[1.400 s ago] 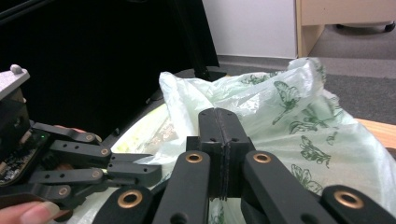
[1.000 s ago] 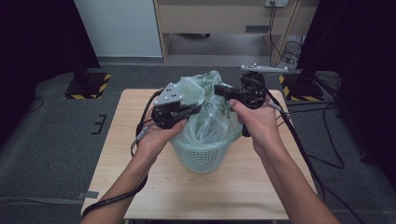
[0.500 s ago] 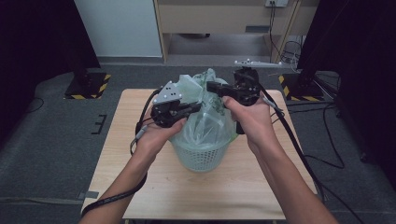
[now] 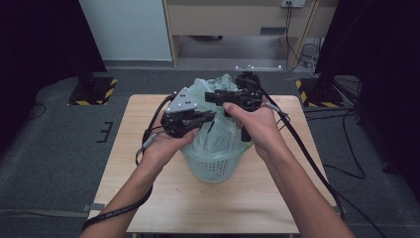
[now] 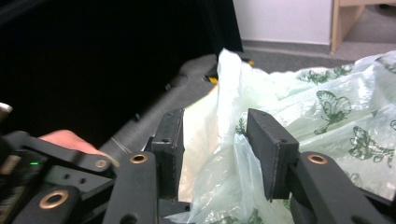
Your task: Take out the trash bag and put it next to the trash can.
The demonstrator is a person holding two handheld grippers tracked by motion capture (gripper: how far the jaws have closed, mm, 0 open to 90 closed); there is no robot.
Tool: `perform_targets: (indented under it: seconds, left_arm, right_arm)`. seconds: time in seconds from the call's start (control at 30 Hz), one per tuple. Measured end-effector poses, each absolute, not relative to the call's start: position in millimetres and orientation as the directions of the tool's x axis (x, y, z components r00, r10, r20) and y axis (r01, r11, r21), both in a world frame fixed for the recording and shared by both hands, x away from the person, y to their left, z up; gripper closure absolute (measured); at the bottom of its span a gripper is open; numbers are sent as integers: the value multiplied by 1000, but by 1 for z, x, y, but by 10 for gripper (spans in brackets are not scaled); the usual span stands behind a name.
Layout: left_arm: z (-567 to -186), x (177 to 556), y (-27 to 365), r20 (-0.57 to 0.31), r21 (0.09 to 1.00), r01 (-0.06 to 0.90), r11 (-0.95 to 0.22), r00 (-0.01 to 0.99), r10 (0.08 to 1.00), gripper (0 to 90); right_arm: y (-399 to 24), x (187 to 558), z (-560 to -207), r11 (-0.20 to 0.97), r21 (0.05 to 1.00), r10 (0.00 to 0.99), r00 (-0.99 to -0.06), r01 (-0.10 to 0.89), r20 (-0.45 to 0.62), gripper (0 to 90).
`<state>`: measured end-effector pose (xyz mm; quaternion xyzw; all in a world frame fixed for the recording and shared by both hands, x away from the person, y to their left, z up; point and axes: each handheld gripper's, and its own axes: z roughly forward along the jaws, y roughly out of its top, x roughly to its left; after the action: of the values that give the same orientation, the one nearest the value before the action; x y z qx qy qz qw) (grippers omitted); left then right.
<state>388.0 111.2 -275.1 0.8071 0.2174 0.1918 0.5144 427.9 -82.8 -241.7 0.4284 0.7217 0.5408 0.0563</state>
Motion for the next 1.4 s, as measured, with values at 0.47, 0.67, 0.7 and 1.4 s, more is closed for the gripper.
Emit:
perform_targets:
  seconds: [0.47, 0.67, 0.7, 1.4]
  left_arm:
    - [-262, 389, 138, 47, 944, 162, -289, 797, 602, 405]
    - [-257, 400, 141, 36, 954, 146, -261, 811, 584, 252]
    - [-257, 402, 140, 28, 956, 147, -254, 815, 579, 226]
    - [-254, 428, 105, 91, 953, 92, -287, 819, 567, 423]
  right_arm:
    - [-90, 431, -238, 73, 813, 693, -615, 578, 376, 900]
    - [-94, 427, -233, 49, 807, 662, -624, 589, 415, 900]
    - [-95, 427, -230, 29, 806, 652, -622, 592, 433, 900]
    - [-95, 425, -217, -81, 784, 526, -641, 616, 558, 900]
